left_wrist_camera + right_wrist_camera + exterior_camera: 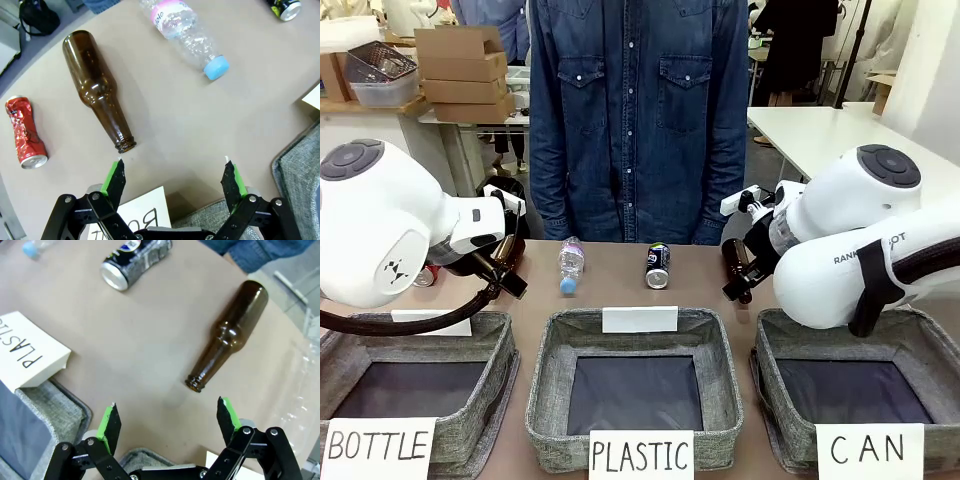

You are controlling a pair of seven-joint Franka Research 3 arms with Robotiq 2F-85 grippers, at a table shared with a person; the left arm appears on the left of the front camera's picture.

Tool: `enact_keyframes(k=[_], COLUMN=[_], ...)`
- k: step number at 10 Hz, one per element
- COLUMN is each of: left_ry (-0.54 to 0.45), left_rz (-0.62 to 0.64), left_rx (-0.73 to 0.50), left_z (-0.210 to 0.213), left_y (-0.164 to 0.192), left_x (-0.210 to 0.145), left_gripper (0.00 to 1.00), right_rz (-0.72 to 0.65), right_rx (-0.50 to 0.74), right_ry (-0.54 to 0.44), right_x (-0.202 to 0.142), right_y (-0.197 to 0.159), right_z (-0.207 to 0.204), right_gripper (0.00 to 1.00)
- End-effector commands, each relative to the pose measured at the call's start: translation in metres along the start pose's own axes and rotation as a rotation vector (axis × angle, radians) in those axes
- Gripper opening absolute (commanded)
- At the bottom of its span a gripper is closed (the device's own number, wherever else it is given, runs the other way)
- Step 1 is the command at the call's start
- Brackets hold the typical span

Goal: Sort the can waste into the basket.
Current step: Pick up the can waste from the table and place it in the right Fabric basket.

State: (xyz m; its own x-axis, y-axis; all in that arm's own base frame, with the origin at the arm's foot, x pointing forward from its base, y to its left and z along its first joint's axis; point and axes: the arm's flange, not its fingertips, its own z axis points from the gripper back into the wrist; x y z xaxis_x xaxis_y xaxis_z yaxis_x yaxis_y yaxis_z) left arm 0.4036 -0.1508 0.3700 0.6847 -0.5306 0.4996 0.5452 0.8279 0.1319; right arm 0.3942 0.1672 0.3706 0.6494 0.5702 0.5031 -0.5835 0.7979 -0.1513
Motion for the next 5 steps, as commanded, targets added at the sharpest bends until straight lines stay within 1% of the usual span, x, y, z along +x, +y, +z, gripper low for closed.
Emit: enact_keyframes(k=[1,2,3,4,5], left_ry=[0.0,0.0,0.045,0.114,-0.023], left_rz=[0.0,0.0,0.014,0.02,-0.043], left_rx=[0.0,0.0,-0.033,-0.005,-0.019], left_z=[0.0,0.0,0.052,0.115,0.168], left_y=[0.0,0.0,-0.002,-0.006,-0.011], left_x=[0.0,0.0,0.005,-0.004,-0.024], left_gripper=[1.0,1.0,1.0,1.0,1.0], right_rz=[0.0,0.017,-0.007,-0.081,-0.001], right_rx=[0.0,0.06,0.128,0.089,0.062], right_ry=[0.0,0.01,-0.029,-0.047,-0.103], right_x=[0.0,0.004,0.006,0.0,-0.019], right_y=[0.0,-0.002,-0.006,-0.01,-0.007], right_z=[0.0,0.024,0.074,0.134,0.186], right_gripper=[1.0,1.0,1.0,1.0,1.0])
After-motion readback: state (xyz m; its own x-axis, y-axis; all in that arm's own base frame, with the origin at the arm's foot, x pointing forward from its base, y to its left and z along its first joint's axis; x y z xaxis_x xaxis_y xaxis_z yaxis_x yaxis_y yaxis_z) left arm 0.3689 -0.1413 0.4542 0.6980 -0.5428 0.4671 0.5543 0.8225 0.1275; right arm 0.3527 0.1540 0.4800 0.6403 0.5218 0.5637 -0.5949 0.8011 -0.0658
